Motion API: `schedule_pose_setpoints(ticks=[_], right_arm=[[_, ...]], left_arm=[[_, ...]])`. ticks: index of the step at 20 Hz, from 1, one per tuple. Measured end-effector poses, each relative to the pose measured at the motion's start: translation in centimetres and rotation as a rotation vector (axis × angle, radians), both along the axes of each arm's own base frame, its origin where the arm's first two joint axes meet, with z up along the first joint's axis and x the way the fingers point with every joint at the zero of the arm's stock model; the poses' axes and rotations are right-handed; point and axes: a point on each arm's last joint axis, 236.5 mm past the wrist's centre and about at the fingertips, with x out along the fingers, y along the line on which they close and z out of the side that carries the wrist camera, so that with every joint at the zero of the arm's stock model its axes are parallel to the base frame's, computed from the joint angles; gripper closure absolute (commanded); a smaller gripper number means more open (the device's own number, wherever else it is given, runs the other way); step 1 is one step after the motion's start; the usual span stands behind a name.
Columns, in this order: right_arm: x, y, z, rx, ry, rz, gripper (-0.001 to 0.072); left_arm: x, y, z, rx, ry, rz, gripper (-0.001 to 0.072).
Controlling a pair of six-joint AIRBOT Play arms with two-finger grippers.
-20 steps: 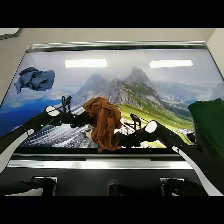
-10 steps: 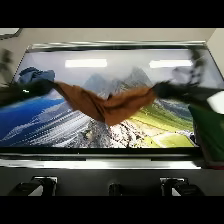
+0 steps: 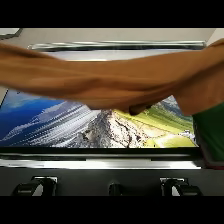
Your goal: Fold the shirts.
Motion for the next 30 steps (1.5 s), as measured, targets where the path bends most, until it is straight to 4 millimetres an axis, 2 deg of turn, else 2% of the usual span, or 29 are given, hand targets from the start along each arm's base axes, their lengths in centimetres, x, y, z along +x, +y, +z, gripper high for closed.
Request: schedule_pose_setpoints(ticks=[2, 3, 5, 7, 10, 13, 16, 17, 18, 19, 20, 22, 24, 27, 29, 30], right_arm=[[-0.4, -1.0, -2.6, -0.029, 0.117, -0.038, 0.0678], [-0.4, -1.4, -4.6, -0.040, 0.202, -0.051, 0.0678], [-0.3, -1.8, -9.8, -0.047, 0.420, -0.055, 0.0677], [-0.2, -1.5, -16.5, -0.039, 0.667, -0.033, 0.0677], [0.7, -0.4, -26.2, 0.001, 0.940, 0.014, 0.0677], [4.2, 0.0, -34.2, 0.054, 1.037, 0.009, 0.0676], [8.4, 0.5, -40.1, 0.120, 1.044, -0.009, 0.0676], [9.6, 0.7, -41.7, 0.146, 1.039, -0.015, 0.0676], [10.7, 0.9, -43.0, 0.171, 1.033, -0.019, 0.0676], [11.2, 1.1, -44.1, 0.192, 1.038, -0.023, 0.0676], [11.7, 1.3, -44.8, 0.213, 1.035, -0.025, 0.0676], [12.1, 1.7, -46.0, 0.231, 1.046, -0.021, 0.0675], [11.9, 1.9, -46.7, 0.221, 1.062, -0.002, 0.0675], [10.7, 2.0, -47.5, 0.191, 1.120, 0.028, 0.0675], [9.8, 2.1, -47.9, 0.175, 1.159, 0.040, 0.0675], [9.5, 2.1, -48.1, 0.170, 1.173, 0.045, 0.0675]], left_arm=[[-0.4, 1.3, -0.4, 0.018, 0.021, 0.057, 0.0669], [0.2, 2.0, -1.4, 0.034, 0.063, 0.087, 0.0669], [2.7, 2.9, -5.6, 0.065, 0.209, 0.121, 0.0669], [6.1, 3.6, -11.7, 0.090, 0.386, 0.132, 0.0669], [12.3, 4.1, -23.6, 0.118, 0.661, 0.121, 0.0669], [17.9, 3.4, -33.8, 0.089, 0.850, 0.070, 0.0669], [22.9, 2.1, -41.5, 0.005, 0.997, 0.017, 0.0664], [24.1, 1.6, -43.5, -0.031, 1.038, 0.000, 0.0592], [25.0, 0.9, -45.4, -0.074, 1.086, -0.020, 0.0401], [25.5, 0.2, -46.9, -0.114, 1.132, -0.039, 0.0170], [25.7, -0.4, -48.2, -0.146, 1.179, -0.057, 0.0073], [25.7, -1.0, -49.1, -0.158, 1.257, -0.107, 0.0075], [24.5, -0.5, -49.0, -0.148, 1.339, -0.149, 0.0075], [19.9, 1.1, -49.6, -0.180, 1.499, -0.182, 0.0124], [15.4, 1.5, -51.3, -0.225, 1.609, -0.197, 0.0122], [12.9, 0.8, -52.4, -0.262, 1.665, -0.223, 0.0118]])
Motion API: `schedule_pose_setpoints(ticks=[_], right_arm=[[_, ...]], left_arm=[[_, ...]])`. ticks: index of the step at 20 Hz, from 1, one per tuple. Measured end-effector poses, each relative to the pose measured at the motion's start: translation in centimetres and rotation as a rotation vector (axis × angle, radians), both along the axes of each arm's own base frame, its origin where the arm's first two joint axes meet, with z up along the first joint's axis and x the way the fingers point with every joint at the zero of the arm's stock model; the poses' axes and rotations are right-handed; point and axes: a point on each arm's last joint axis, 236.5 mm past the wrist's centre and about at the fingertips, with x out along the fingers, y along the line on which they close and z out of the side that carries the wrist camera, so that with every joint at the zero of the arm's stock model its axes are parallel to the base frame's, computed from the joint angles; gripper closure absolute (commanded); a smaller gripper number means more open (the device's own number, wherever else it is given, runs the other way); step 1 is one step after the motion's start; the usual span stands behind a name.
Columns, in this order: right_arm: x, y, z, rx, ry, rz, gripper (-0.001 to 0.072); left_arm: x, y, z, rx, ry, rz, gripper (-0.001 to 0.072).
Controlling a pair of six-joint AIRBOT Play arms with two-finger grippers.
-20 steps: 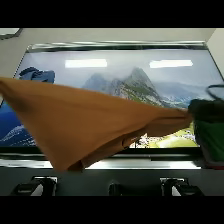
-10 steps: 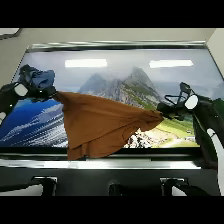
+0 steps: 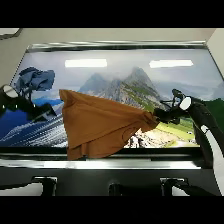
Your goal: Fold the shirts.
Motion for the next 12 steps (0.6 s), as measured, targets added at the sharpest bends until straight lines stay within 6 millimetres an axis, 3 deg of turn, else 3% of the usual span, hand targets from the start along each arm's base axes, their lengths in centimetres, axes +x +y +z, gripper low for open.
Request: schedule_pose_setpoints(ticks=[3, 5, 6, 8, 10, 12], right_arm=[[-0.6, 0.0, -0.2, -0.004, 0.027, 0.015, 0.0675], [-1.1, 0.0, -0.3, -0.003, 0.044, 0.021, 0.0675], [-1.3, 0.1, -0.3, -0.002, 0.052, 0.024, 0.0675], [-1.7, 0.1, -0.4, -0.001, 0.069, 0.029, 0.0675], [-1.8, 0.1, -0.4, -0.001, 0.076, 0.031, 0.0675], [-2.0, 0.1, -0.4, -0.001, 0.082, 0.033, 0.0675]], left_arm=[[-4.9, -3.1, -3.7, -0.127, 0.072, 0.032, 0.0120], [-5.7, -5.2, -5.2, -0.207, 0.056, 0.084, 0.0134], [-5.8, -6.1, -5.6, -0.248, 0.047, 0.119, 0.0225], [-5.4, -7.0, -6.1, -0.284, 0.016, 0.170, 0.0258], [-4.8, -7.3, -6.6, -0.292, -0.015, 0.207, 0.0476], [-4.1, -7.4, -7.0, -0.292, -0.042, 0.236, 0.0647]])
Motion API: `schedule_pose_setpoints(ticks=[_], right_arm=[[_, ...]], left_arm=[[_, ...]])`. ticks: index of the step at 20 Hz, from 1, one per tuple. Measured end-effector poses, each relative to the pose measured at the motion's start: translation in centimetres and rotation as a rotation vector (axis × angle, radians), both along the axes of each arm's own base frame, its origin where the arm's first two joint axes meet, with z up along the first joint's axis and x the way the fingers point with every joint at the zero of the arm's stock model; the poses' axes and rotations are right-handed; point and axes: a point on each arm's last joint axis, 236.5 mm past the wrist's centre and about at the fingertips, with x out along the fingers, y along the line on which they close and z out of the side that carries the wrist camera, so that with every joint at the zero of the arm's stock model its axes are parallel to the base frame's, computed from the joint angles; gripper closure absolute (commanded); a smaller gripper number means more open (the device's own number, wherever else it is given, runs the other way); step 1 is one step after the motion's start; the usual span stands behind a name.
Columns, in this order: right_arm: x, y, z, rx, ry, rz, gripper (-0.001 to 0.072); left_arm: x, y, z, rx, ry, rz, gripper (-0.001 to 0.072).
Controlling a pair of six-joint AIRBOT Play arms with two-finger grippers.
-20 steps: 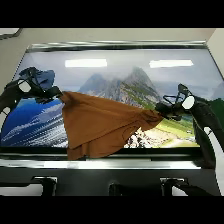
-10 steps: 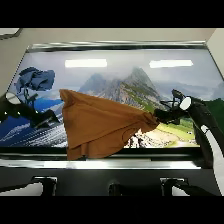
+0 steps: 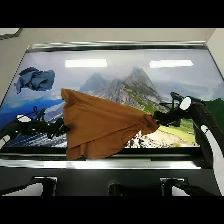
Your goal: Fold the shirts.
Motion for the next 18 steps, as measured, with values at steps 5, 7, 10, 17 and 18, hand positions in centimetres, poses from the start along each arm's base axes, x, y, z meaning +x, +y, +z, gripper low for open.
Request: schedule_pose_setpoints(ticks=[5, 7, 10, 17, 18], right_arm=[[1.7, -0.2, 2.9, -0.010, -0.092, 0.000, 0.0676], [4.5, -0.6, 7.9, -0.028, -0.251, -0.005, 0.0676], [8.8, -1.7, 20.1, -0.078, -0.603, -0.023, 0.0676], [0.0, -4.5, 56.1, -0.252, -1.482, -0.121, 0.0677], [-2.8, -4.8, 59.3, -0.275, -1.567, -0.137, 0.0677]], left_arm=[[5.6, 0.8, 5.0, 0.011, -0.248, -0.013, 0.0669], [9.0, 1.5, 11.7, 0.036, -0.442, -0.050, 0.0668], [12.2, 2.0, 26.1, 0.115, -0.792, -0.105, 0.0668], [1.6, 2.0, 60.7, 0.383, -1.544, -0.024, 0.0669], [-1.1, 1.8, 63.3, 0.429, -1.601, 0.003, 0.0669]])
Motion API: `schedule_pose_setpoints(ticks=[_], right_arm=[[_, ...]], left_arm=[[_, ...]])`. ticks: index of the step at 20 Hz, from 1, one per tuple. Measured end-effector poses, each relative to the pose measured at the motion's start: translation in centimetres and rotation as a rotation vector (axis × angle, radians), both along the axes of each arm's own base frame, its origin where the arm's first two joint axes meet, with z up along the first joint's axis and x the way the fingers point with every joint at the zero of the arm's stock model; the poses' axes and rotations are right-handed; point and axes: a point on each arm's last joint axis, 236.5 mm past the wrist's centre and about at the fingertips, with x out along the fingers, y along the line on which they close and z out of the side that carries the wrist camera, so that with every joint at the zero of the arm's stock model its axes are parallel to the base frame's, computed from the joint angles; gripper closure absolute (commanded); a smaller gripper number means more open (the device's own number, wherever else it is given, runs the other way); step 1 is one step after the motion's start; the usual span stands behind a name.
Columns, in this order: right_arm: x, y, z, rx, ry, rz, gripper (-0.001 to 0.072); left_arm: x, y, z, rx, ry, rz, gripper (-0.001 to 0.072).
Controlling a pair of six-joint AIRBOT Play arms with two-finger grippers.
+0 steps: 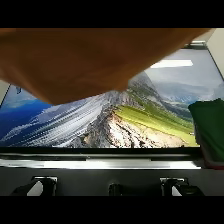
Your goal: Fold the shirts.
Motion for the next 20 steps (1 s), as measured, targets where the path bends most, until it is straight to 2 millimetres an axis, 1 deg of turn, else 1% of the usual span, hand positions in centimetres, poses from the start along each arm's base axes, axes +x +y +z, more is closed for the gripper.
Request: schedule_pose_setpoints(ticks=[1, 2, 3, 4, 5, 6, 7, 8, 9, 10, 12, 13, 15, 16, 17, 19, 20], right_arm=[[-2.8, -0.3, 2.6, -0.011, -0.076, -0.018, 0.0677], [-5.1, -0.4, 4.4, -0.016, -0.131, -0.030, 0.0677], [-7.1, -0.5, 5.8, -0.016, -0.175, -0.038, 0.0677], [-8.6, -0.6, 6.7, -0.017, -0.206, -0.045, 0.0677], [-9.7, -0.7, 7.2, -0.018, -0.226, -0.051, 0.0677], [-10.1, -0.8, 7.2, -0.016, -0.223, -0.056, 0.0677], [-9.8, -0.9, 6.8, -0.009, -0.200, -0.059, 0.0677], [-9.0, -1.0, 6.1, -0.002, -0.166, -0.059, 0.0677], [-7.6, -1.1, 4.9, 0.006, -0.115, -0.060, 0.0677], [-5.7, -1.2, 3.4, 0.012, -0.053, -0.062, 0.0677], [-0.3, -1.5, -1.2, 0.024, 0.114, -0.065, 0.0676], [3.0, -1.7, -4.1, 0.028, 0.207, -0.065, 0.0676], [9.5, -1.7, -10.5, 0.045, 0.385, -0.056, 0.0676], [12.5, -1.5, -14.0, 0.059, 0.469, -0.046, 0.0676], [15.9, -1.3, -18.4, 0.083, 0.568, -0.035, 0.0676], [20.6, -0.7, -26.0, 0.152, 0.715, -0.020, 0.0674], [22.6, -0.4, -29.9, 0.204, 0.783, -0.016, 0.0674]], left_arm=[[-2.3, -0.2, 1.5, 0.017, -0.038, 0.031, 0.0669], [-4.2, -0.3, 2.3, 0.035, -0.058, 0.064, 0.0669], [-6.0, -0.3, 2.7, 0.053, -0.069, 0.098, 0.0669], [-7.2, -0.2, 2.8, 0.068, -0.070, 0.129, 0.0668], [-8.2, 0.0, 2.6, 0.082, -0.063, 0.159, 0.0668], [-8.6, 0.2, 2.0, 0.091, -0.038, 0.179, 0.0668], [-8.5, 0.5, 1.1, 0.098, -0.005, 0.192, 0.0668], [-8.0, 0.9, -0.4, 0.098, 0.049, 0.200, 0.0668], [-7.0, 1.6, -2.4, 0.094, 0.120, 0.206, 0.0669], [-5.7, 2.2, -4.9, 0.082, 0.202, 0.204, 0.0668], [-2.5, 3.6, -11.2, 0.045, 0.388, 0.191, 0.0668], [-0.9, 4.3, -15.0, 0.022, 0.490, 0.182, 0.0668], [2.5, 5.3, -23.1, -0.026, 0.673, 0.156, 0.0668], [4.1, 5.7, -27.1, -0.052, 0.748, 0.149, 0.0668], [5.8, 6.1, -31.2, -0.079, 0.814, 0.152, 0.0668], [8.7, 6.8, -38.1, -0.117, 0.917, 0.165, 0.0668], [10.0, 7.1, -40.9, -0.134, 0.952, 0.173, 0.0667]])
